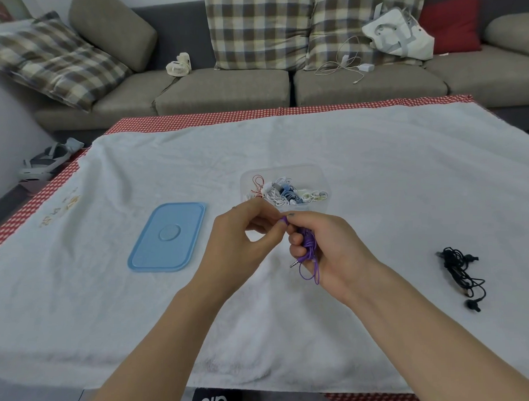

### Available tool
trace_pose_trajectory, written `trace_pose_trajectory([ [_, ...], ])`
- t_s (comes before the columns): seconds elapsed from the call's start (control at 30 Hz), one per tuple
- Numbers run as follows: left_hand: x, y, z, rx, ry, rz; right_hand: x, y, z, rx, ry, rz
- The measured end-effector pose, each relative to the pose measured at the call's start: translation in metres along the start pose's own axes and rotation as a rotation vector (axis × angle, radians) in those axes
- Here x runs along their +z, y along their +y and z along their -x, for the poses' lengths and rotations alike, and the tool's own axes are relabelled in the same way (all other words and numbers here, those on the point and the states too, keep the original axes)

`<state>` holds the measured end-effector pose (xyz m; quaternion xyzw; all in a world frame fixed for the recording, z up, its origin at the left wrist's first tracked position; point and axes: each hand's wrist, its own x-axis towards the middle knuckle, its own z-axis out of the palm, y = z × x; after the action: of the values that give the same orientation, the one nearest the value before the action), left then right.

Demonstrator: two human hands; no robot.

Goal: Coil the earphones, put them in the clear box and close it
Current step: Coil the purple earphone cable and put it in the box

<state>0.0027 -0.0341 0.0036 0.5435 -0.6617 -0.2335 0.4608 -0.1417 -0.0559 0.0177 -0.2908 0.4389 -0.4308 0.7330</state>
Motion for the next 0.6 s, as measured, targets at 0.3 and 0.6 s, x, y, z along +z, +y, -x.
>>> trace_pose_trajectory([
  [0.3, 0.0024, -0.0028, -0.0017, 0.017, 0.010, -0.115, 0.0032, 0.0062, 0.0005, 0.011, 0.036, -0.004],
  [0.6, 0.0029, -0.0078, -0.0030, 0.147, 0.050, -0.242, -0.0023, 0.0018, 0.0008, 0.181, -0.128, -0.086],
])
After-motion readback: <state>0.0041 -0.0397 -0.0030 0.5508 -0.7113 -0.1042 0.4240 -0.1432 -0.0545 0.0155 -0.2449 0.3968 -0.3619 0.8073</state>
